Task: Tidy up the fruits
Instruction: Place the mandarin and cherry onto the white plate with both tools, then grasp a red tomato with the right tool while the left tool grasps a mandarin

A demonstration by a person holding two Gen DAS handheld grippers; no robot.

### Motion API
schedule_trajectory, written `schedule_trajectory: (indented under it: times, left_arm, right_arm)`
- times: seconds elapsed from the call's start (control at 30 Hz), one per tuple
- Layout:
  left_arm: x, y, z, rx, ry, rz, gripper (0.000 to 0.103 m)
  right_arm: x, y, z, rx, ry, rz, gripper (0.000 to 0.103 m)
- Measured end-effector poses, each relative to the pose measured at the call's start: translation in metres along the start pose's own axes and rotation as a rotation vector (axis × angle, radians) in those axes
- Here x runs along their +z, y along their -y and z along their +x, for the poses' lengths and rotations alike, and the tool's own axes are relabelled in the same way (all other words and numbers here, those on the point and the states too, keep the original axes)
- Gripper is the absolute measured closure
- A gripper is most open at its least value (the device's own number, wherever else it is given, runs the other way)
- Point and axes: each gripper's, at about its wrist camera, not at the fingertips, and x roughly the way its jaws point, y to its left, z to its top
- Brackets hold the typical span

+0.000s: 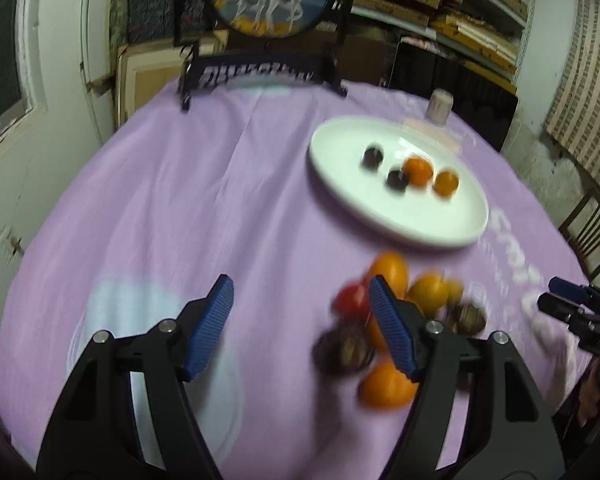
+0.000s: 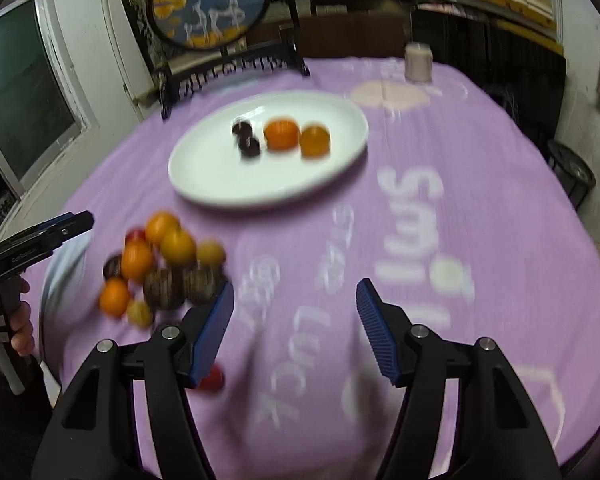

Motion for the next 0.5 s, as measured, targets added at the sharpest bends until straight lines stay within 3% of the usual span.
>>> schedule_trajectory:
  times: [0.2,0.33,0.5]
  left_arm:
    - [-0.032,-0.006,-0.018,-0.009,-0.043,0.027,0.031]
    - [-0.042,-0.002,-0.025,-0.037,-0.058,0.036,0.031]
    - [-0.049,0.001,-0.028,-0.053,-0.066,0.043,0.031]
  right_arm:
    - [-0.031,-0.034,-0.015,0.114,-0.042,-0.121,0.036]
    - [-0.043,-0.058,-0.01,0.121,-0.071,-0.204,0.036]
    - [-0.046,-0.063,0.001,0.118,-0.095,-0.202,0.036]
